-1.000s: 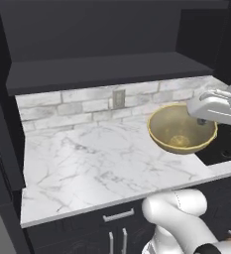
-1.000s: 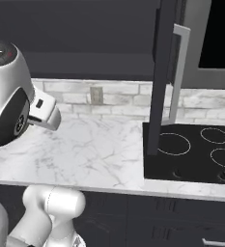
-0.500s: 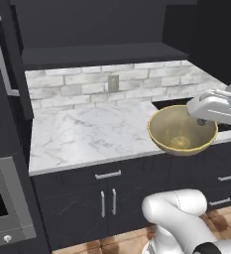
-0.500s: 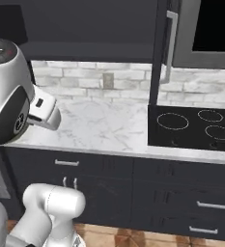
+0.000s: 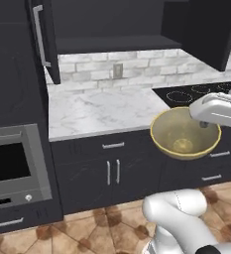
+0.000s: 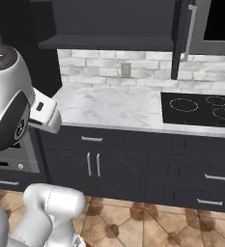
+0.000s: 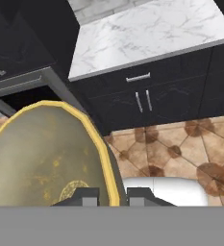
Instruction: Take the smaller bowl and place it next to the appetizer plate on the dining counter , and place the larger bowl next to the plate with cooked food.
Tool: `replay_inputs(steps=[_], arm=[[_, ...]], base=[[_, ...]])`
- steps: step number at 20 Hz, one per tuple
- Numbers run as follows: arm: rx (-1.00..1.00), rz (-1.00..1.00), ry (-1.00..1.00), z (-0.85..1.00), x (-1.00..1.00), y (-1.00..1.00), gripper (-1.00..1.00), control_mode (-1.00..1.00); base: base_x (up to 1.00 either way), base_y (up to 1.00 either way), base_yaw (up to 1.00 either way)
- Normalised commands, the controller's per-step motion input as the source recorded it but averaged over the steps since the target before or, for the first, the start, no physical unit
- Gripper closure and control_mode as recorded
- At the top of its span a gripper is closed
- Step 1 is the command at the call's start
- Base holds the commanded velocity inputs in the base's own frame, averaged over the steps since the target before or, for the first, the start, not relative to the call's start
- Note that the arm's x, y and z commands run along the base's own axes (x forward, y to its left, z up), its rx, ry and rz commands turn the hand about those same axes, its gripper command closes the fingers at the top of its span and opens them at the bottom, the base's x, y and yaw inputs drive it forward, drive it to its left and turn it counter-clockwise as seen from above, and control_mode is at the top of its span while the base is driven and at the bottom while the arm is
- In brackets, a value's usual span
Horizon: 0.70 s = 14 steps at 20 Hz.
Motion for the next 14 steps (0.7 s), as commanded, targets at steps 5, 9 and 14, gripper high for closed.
replay_inputs(steps=[5, 9, 14], arm=[[0.0, 0.0, 0.0, 0.0, 0.0, 0.0, 1.0, 1.0], [0.0, 0.0, 0.0, 0.0, 0.0, 0.0, 1.0, 1.0], [0.0, 0.0, 0.0, 0.0, 0.0, 0.0, 1.0, 1.0]], base=[[-0.19, 0.89, 0.02], [-0.04, 1.0, 0.0], [-0.31, 0.99, 0.0]])
